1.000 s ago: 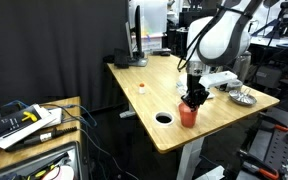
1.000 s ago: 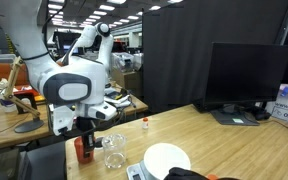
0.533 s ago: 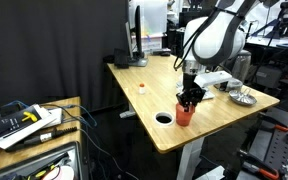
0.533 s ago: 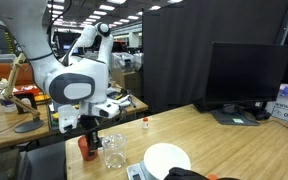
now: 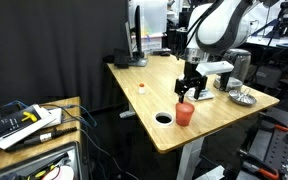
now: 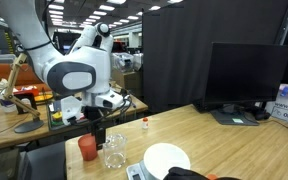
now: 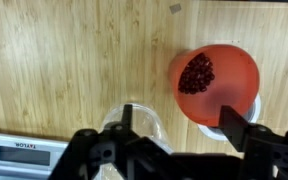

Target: Move the red cup to the front of the desk

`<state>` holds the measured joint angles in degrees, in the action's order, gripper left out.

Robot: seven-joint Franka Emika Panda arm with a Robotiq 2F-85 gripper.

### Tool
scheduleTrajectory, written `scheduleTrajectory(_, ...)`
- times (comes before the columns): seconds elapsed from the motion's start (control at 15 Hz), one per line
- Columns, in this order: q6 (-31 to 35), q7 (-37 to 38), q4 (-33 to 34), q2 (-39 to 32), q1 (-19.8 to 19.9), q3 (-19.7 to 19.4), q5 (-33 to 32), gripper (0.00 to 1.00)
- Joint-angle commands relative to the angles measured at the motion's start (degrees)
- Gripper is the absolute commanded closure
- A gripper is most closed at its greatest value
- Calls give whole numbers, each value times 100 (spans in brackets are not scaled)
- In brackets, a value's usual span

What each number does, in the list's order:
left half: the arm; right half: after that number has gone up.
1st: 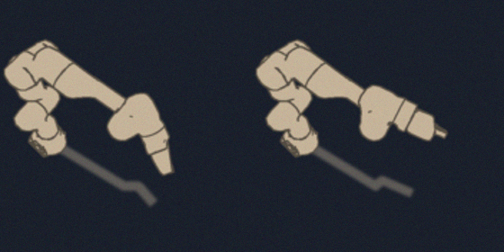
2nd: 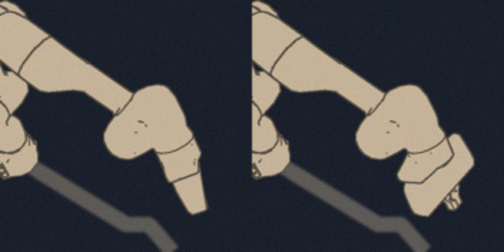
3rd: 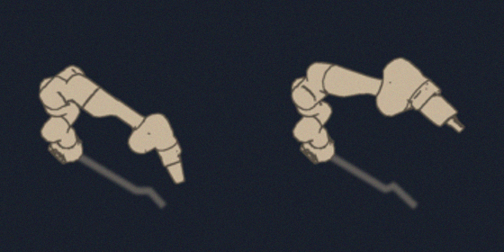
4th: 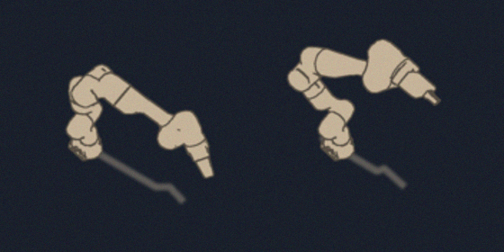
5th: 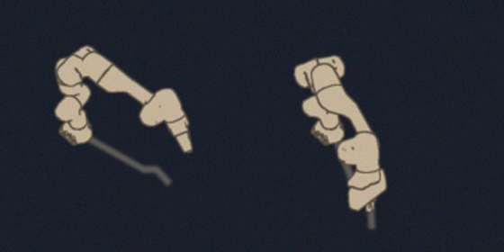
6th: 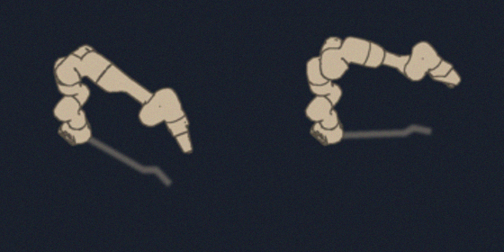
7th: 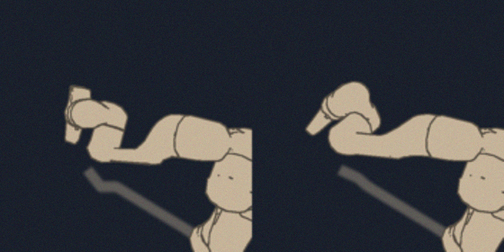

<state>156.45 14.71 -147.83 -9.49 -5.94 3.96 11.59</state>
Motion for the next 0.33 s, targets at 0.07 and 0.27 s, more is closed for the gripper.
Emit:
scheduleTrajectory(0.07,-17,14,6,-29,9,24,-12,0)
scheduleTrajectory(0.27,-15,19,8,-65,-3,32,-12,0)
